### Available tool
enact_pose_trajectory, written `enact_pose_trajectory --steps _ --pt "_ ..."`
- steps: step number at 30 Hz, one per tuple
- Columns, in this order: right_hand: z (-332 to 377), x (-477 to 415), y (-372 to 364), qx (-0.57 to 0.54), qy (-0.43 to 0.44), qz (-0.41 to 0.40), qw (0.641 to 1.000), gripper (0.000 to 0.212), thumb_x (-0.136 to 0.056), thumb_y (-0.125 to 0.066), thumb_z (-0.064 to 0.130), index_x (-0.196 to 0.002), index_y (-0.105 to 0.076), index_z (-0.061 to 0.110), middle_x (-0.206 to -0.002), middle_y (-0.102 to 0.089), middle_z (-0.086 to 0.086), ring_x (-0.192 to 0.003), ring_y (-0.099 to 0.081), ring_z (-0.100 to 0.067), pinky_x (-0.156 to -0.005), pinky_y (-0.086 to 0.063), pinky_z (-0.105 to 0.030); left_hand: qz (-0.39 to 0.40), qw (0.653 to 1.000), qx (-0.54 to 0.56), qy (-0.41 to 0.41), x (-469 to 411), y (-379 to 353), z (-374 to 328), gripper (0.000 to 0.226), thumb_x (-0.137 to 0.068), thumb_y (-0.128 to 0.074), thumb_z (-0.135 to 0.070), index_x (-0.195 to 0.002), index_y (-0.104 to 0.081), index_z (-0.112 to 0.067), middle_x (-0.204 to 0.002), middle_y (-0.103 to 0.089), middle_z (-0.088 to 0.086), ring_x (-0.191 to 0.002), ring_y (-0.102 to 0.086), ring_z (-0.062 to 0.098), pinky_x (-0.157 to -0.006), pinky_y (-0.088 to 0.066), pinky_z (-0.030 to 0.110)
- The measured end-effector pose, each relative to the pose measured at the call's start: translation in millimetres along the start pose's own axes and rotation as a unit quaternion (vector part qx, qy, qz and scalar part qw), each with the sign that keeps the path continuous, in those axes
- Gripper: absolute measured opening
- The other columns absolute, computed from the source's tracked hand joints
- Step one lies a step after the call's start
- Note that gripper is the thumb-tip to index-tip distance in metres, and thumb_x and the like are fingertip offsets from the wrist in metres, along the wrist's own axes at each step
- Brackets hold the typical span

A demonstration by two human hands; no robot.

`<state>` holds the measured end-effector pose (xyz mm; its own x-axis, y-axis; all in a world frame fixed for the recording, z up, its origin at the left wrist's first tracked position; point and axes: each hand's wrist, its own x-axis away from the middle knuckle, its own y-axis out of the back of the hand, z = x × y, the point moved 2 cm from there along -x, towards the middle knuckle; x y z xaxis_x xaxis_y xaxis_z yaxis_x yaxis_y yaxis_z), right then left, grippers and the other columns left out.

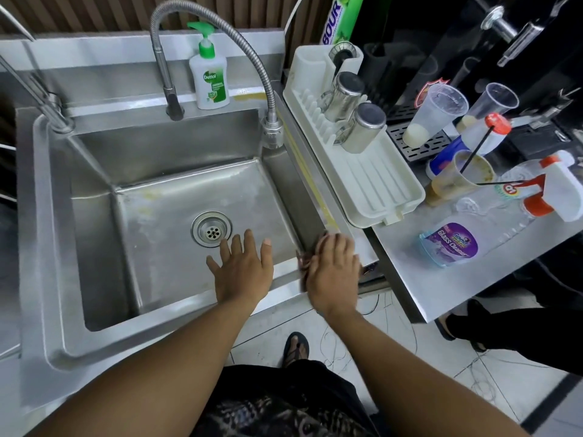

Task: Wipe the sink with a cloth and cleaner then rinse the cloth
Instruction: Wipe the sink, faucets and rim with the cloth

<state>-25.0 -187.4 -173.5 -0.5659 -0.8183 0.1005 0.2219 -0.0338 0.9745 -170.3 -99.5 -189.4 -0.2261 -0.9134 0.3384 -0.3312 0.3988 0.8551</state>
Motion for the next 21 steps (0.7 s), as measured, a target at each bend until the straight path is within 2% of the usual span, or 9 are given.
enact_pose_trajectory --steps 3,5,7,10,12,15,18,20,21 --pt "22 29 -7 -0.014 0.174 0.049 0.983 0.062 -0.102 -0.019 0.037 -0.155 -0.032 0.008 -0.162 -0.029 -0.015 -0.152 -0.021 -0.032 -0.123 -0.010 -0.045 -0.007 1.000 0.016 -0.002 0 1 0 0.068 -0.101 -0.007 -0.059 -0.158 -0.021 -0.024 -0.164 -0.026 0.003 -0.153 -0.011 0.028 -0.118 -0.009 0.064" --pt "4 18 -1 0.004 0.204 0.064 0.977 0.060 -0.102 -0.021 0.038 -0.151 -0.038 0.008 -0.159 -0.034 -0.015 -0.150 -0.025 -0.034 -0.123 -0.017 -0.049 -0.008 1.000 0.021 -0.004 2 1 1 0.070 -0.101 -0.006 -0.060 -0.158 -0.021 -0.023 -0.164 -0.027 0.003 -0.153 -0.011 0.028 -0.118 -0.009 0.064" --pt "-30 -8 7 0.043 0.118 0.017 0.992 0.054 -0.101 -0.025 0.037 -0.143 -0.045 0.010 -0.155 -0.036 -0.019 -0.146 -0.027 -0.040 -0.116 -0.029 -0.057 -0.010 1.000 0.023 -0.009 3 2 1 0.071 -0.100 -0.005 -0.060 -0.158 -0.021 -0.023 -0.163 -0.028 0.003 -0.153 -0.011 0.029 -0.119 -0.009 0.064" --pt "-62 -31 17 0.047 -0.071 0.001 0.996 0.054 -0.105 -0.025 0.034 -0.155 -0.027 0.012 -0.165 -0.015 -0.019 -0.152 -0.010 -0.038 -0.120 -0.013 -0.056 -0.009 1.000 0.025 -0.009 3 3 1 0.072 -0.100 -0.004 -0.061 -0.158 -0.020 -0.023 -0.164 -0.027 0.003 -0.154 -0.010 0.029 -0.119 -0.008 0.064" --pt "-43 -25 13 0.017 -0.104 -0.006 0.994 0.058 -0.104 -0.021 0.031 -0.157 -0.022 0.007 -0.165 -0.017 -0.017 -0.152 -0.011 -0.036 -0.121 -0.014 -0.053 -0.005 1.000 0.026 -0.008 2 2 1 0.073 -0.099 -0.004 -0.062 -0.159 -0.020 -0.023 -0.164 -0.027 0.003 -0.154 -0.010 0.029 -0.119 -0.007 0.064" --pt "12 13 -3 -0.001 0.046 0.004 0.999 0.059 -0.100 -0.020 0.032 -0.149 -0.039 0.006 -0.158 -0.035 -0.016 -0.148 -0.027 -0.035 -0.117 -0.026 -0.054 -0.008 0.999 0.035 -0.009 3 3 1 0.073 -0.099 -0.004 -0.063 -0.158 -0.020 -0.023 -0.164 -0.026 0.003 -0.154 -0.010 0.028 -0.119 -0.007 0.064" --pt "22 33 -4 0.013 0.203 0.056 0.977 0.056 -0.103 -0.025 0.034 -0.148 -0.045 0.008 -0.155 -0.043 -0.012 -0.147 -0.034 -0.031 -0.119 -0.027 -0.050 -0.021 0.998 0.063 -0.011 4 5 0 0.072 -0.100 -0.005 -0.062 -0.159 -0.021 -0.024 -0.164 -0.026 0.001 -0.154 -0.010 0.026 -0.120 -0.006 0.062" --pt "-6 9 3 0.041 0.196 0.043 0.979 0.049 -0.103 -0.030 0.032 -0.143 -0.046 0.010 -0.149 -0.047 -0.012 -0.141 -0.040 -0.033 -0.116 -0.030 -0.048 -0.037 0.996 0.083 -0.016 5 6 1 0.072 -0.100 -0.004 -0.063 -0.158 -0.023 -0.024 -0.164 -0.028 0.000 -0.154 -0.012 0.026 -0.120 -0.006 0.062" --pt "-22 -6 7 0.056 0.149 0.032 0.987 0.045 -0.102 -0.032 0.030 -0.141 -0.045 0.012 -0.147 -0.047 -0.011 -0.138 -0.040 -0.033 -0.115 -0.030 -0.047 -0.043 0.994 0.095 -0.017 6 7 1 0.073 -0.099 -0.004 -0.063 -0.158 -0.023 -0.024 -0.164 -0.027 -0.001 -0.154 -0.013 0.025 -0.121 -0.005 0.061"
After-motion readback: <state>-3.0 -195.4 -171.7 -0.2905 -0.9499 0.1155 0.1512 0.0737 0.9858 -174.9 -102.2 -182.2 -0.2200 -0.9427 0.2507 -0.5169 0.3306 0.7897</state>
